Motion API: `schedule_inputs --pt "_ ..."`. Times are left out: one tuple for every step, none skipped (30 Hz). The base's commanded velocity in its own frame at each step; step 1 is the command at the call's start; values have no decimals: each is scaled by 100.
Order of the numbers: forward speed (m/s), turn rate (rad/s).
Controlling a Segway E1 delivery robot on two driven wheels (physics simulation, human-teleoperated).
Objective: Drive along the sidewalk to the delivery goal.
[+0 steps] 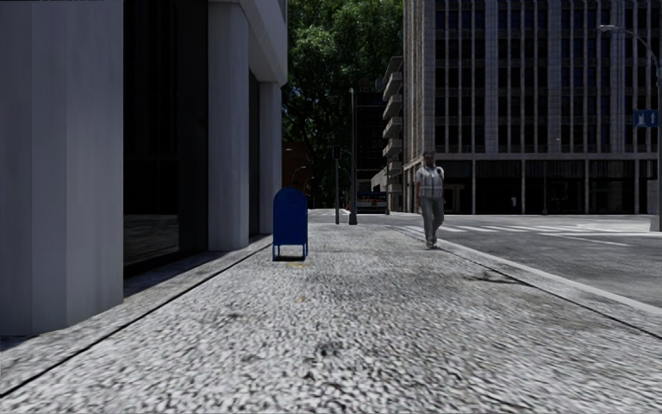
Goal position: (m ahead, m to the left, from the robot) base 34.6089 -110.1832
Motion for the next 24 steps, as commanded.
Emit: schedule_inputs --pt "200 0" --pt "200 0" --pt "200 0" --pt "200 0" --pt "200 0" --pt "200 0" --pt "200 0" --pt "200 0" --pt "200 0" --pt "200 0" --pt "200 0" --pt "200 0" --pt "200 0" --pt "200 0" --pt "200 0" --pt "200 0" --pt "200 0" --pt "200 0" --pt "200 0" --pt "200 0" --pt "200 0" --pt "200 0" --pt "200 0" --pt "200 0"
